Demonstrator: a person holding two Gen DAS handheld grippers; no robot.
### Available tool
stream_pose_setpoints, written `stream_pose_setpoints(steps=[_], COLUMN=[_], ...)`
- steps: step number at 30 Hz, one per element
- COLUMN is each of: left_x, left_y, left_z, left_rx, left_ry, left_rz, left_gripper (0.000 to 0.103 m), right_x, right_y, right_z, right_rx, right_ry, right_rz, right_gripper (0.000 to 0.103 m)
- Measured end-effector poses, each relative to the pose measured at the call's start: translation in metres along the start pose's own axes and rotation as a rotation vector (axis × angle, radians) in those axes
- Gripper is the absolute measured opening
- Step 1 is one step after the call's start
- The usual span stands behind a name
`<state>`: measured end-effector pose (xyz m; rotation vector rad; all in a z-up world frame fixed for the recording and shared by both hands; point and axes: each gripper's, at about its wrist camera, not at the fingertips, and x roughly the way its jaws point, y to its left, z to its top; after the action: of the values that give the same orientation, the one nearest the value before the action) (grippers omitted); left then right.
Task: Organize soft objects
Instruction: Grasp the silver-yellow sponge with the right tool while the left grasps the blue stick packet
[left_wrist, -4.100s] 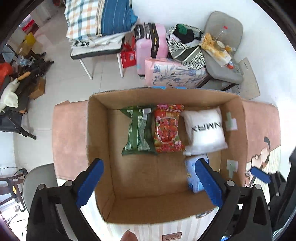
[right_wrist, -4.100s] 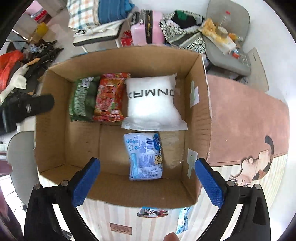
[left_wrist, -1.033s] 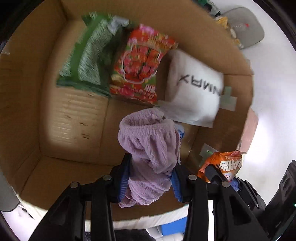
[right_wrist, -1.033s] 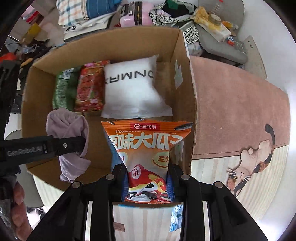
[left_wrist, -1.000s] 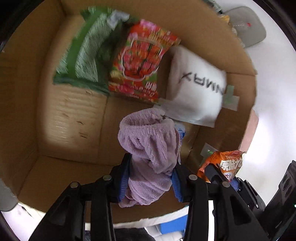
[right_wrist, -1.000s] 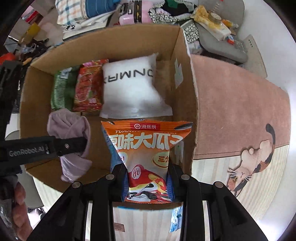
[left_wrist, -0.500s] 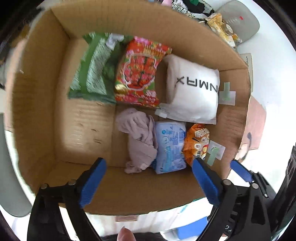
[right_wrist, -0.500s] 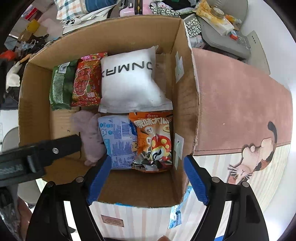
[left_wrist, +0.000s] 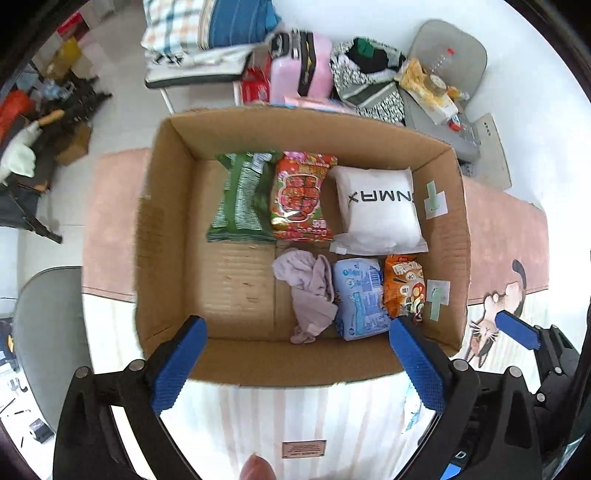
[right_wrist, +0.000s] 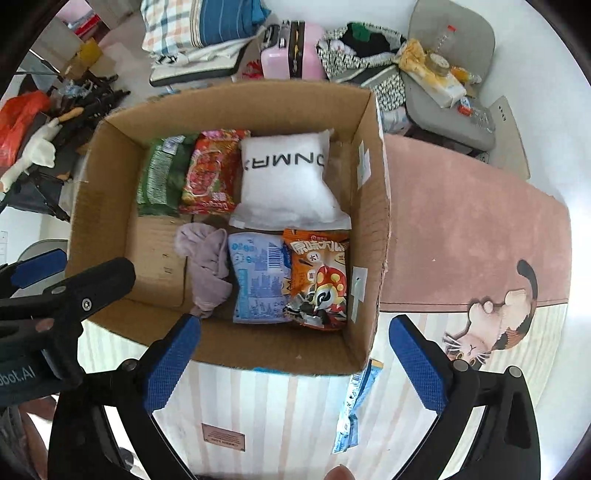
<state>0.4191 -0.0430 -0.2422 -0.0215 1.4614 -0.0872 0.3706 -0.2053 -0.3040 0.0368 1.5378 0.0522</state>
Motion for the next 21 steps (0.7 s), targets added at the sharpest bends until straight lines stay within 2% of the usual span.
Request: stream_pose_setpoints(steps=[3, 7, 10, 13, 16, 21], left_x=[-0.018, -0.017, 0.003, 0.040, 0.072, 0.104], left_y=[0.009, 0.033, 0.054, 0.076, 0.095, 0.116], left_z=[-0.027, -0.079, -0.114, -0.143, -0.163, -0.178], left_rx=[-0.046, -0.147, -0.224, -0.283, -0.330, -0.362], left_ry=[-0.076, -0.091, -0.051, 0.045, 0.101, 0.118], left_rz=[0.039, 0.066, 0.085, 0.100, 0.125, 0.209], left_gripper=[0.101, 0.101, 0.101, 0.101, 0.101, 0.101], right_x=[-0.013, -0.014, 0.004, 0.037, 0.074, 0.117], right_y=[0.003, 0.007, 0.014, 0.024, 0.032, 0.049], right_z=[-0.018, -0.057, -0.087, -0.103, -0.104, -0.094], right_rx=[0.007, 0.001, -0.019, -0.037, -0.019, -0.031], right_ry=[-0.049, -0.075, -0.067, -0.041, -0.012, -0.076], right_rz=[0.020, 0.101, 0.182, 0.217, 0.247, 0.229], right_gripper=[0.103, 0.103, 0.103, 0.102, 0.099, 0.096])
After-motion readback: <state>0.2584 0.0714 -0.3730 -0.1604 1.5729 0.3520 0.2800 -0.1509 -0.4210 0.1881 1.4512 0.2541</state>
